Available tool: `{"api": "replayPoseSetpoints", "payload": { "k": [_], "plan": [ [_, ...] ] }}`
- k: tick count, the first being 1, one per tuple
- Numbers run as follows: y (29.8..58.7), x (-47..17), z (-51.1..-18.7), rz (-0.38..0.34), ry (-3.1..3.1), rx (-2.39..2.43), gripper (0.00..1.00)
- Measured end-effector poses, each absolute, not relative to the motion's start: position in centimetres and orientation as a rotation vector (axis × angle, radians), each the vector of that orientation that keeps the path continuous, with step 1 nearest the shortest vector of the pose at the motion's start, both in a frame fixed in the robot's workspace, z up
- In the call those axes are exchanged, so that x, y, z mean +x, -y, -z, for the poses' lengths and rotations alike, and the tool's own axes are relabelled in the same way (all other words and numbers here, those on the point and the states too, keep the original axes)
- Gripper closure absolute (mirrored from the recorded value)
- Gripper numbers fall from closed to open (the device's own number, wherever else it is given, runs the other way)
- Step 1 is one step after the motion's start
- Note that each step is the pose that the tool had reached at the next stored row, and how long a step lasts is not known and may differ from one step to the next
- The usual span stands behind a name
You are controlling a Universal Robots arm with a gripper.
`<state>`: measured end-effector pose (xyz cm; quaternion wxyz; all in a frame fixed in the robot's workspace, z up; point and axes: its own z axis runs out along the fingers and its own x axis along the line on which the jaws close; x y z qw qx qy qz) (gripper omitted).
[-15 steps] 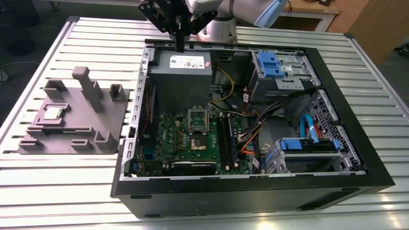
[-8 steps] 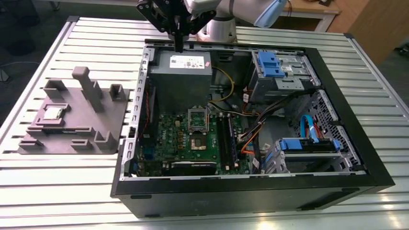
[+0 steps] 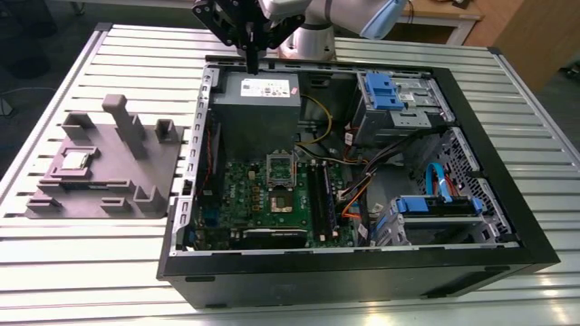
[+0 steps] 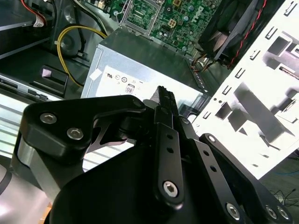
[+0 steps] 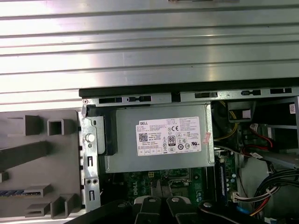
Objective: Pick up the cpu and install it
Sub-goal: 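Reach for the cpu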
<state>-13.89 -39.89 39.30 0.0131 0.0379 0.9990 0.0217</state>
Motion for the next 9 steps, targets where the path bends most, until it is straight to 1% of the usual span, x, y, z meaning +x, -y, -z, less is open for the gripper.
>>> {"api": "replayPoseSetpoints", "payload": {
  "k": [9],
  "plan": [
    [39.89, -14.09, -39.30, -0.068, -3.112, 0.118, 0.90]
  ]
}}
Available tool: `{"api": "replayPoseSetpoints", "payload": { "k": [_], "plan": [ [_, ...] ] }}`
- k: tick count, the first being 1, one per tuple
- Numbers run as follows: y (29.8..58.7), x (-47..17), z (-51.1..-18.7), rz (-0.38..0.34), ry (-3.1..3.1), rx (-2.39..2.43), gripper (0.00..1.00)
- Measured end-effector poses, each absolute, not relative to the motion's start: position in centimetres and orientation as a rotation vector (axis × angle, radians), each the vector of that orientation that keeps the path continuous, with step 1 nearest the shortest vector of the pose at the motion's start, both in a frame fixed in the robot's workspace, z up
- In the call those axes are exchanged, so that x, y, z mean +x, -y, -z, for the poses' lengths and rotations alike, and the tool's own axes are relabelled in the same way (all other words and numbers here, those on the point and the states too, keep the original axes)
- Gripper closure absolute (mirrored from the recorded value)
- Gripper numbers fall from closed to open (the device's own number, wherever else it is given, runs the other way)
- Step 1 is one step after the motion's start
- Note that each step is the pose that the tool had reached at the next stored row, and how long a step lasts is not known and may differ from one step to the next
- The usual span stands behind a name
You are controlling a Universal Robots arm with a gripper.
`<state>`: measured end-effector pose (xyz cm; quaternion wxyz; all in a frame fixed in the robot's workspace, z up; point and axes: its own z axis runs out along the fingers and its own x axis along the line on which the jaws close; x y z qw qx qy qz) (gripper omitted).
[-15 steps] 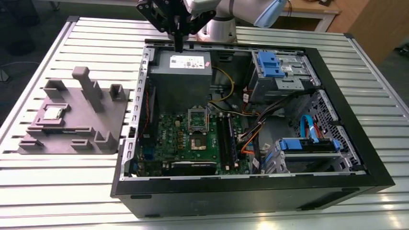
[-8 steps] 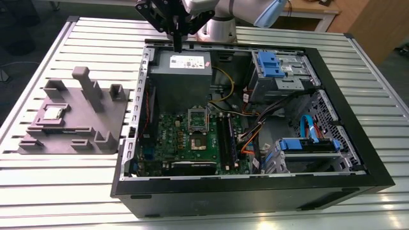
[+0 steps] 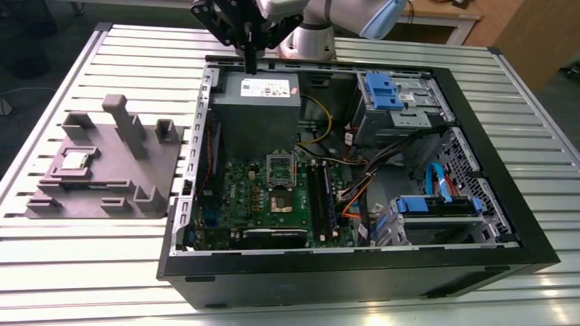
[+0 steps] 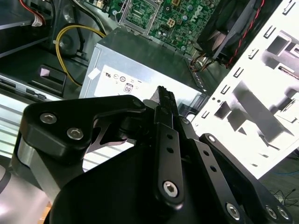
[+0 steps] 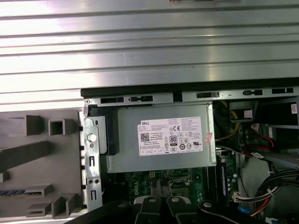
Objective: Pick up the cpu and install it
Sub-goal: 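Reach for the cpu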
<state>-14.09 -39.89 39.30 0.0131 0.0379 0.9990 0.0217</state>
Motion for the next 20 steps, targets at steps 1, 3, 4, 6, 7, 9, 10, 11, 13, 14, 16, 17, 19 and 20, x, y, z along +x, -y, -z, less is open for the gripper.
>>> {"api": "replayPoseSetpoints", "payload": {
  "k": [1, 3, 4, 6, 7, 9, 10, 11, 13, 14, 16, 17, 19, 20],
  "plan": [
    [39.89, -14.11, -39.30, -0.068, -3.112, 0.118, 0.90],
    [39.89, -14.15, -39.29, -0.068, -3.113, 0.118, 0.90],
    [39.89, -14.17, -39.30, -0.068, -3.113, 0.118, 0.90],
    [39.89, -14.21, -39.29, -0.068, -3.112, 0.118, 0.90],
    [39.89, -14.23, -39.29, -0.068, -3.112, 0.118, 0.90],
    [39.89, -14.27, -39.29, -0.068, -3.112, 0.118, 0.90],
    [39.89, -14.29, -39.29, -0.068, -3.112, 0.118, 0.90],
    [39.89, -14.32, -39.29, -0.068, -3.113, 0.118, 0.90],
    [39.89, -14.36, -39.29, -0.068, -3.112, 0.118, 0.90],
    [39.89, -14.38, -39.28, -0.068, -3.112, 0.118, 0.90],
    [39.89, -14.43, -39.28, -0.068, -3.113, 0.118, 0.90],
    [39.89, -14.45, -39.28, -0.068, -3.112, 0.118, 0.90],
    [39.89, -14.49, -39.28, -0.068, -3.112, 0.118, 0.90],
    [39.89, -14.51, -39.28, -0.068, -3.113, 0.118, 0.90]
  ]
}}
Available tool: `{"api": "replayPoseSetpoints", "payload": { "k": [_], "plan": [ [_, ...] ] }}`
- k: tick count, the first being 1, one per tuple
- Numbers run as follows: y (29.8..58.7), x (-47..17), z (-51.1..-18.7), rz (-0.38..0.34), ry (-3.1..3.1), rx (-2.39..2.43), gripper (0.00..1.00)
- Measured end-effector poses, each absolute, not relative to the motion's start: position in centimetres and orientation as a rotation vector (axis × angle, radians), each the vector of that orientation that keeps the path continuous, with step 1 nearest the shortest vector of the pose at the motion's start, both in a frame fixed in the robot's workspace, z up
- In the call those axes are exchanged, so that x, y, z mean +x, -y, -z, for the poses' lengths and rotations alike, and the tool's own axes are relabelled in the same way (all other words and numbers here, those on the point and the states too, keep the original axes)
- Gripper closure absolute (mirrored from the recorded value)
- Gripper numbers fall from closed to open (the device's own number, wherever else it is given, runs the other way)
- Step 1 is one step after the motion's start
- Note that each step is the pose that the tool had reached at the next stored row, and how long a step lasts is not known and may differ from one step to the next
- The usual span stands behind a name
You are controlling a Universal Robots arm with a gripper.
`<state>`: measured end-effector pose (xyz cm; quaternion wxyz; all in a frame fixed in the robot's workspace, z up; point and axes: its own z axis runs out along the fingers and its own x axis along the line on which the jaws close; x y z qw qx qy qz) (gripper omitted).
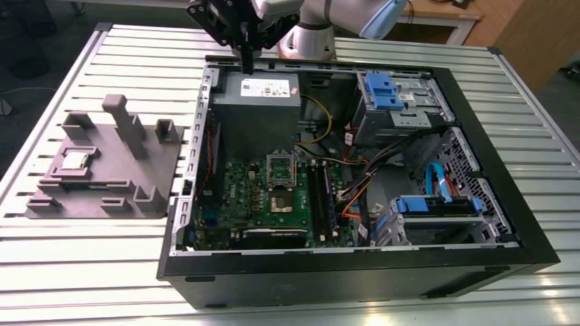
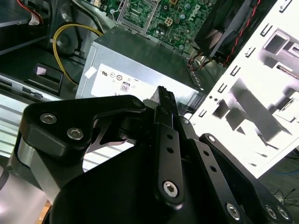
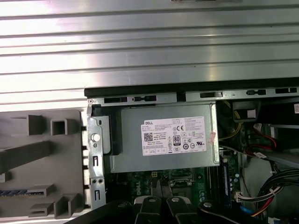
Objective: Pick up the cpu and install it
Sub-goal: 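Reach for the cpu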
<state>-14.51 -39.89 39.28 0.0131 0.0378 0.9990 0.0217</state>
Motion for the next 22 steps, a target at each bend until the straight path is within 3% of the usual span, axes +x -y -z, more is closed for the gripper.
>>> {"api": "replayPoseSetpoints", "payload": {
  "k": [22],
  "plan": [
    [39.89, -14.96, -39.24, -0.068, -3.112, 0.118, 0.90]
  ]
}}
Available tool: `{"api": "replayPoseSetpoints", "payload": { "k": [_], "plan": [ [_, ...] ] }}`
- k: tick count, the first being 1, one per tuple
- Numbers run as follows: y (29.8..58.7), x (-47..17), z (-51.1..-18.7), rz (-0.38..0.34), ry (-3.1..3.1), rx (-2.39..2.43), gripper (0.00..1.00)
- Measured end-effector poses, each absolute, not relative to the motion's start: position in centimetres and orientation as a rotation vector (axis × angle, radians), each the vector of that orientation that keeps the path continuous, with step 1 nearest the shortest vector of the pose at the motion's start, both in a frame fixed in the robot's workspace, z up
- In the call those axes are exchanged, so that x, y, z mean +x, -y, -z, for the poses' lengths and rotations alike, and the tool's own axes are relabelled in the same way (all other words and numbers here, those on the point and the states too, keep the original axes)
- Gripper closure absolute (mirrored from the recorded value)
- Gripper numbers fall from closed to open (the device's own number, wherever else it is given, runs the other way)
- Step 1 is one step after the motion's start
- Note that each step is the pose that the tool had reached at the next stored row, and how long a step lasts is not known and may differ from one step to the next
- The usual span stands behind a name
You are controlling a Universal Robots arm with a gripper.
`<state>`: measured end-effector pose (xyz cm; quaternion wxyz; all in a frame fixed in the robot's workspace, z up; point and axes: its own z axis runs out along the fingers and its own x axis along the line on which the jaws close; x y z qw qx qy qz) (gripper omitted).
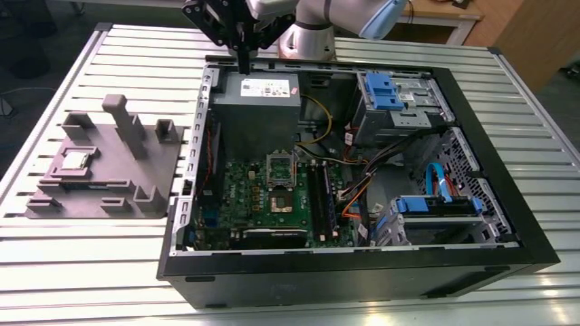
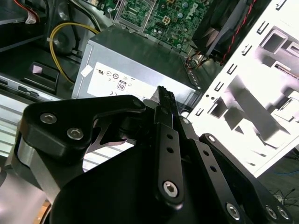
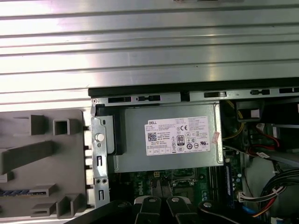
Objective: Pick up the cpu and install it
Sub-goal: 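Reach for the cpu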
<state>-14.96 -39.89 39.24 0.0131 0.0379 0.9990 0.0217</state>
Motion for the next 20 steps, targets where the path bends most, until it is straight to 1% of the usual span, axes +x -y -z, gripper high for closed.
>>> {"api": "replayPoseSetpoints", "payload": {
  "k": [20],
  "plan": [
    [39.89, -15.35, -39.16, -0.068, -3.112, 0.118, 0.90]
  ]
}}
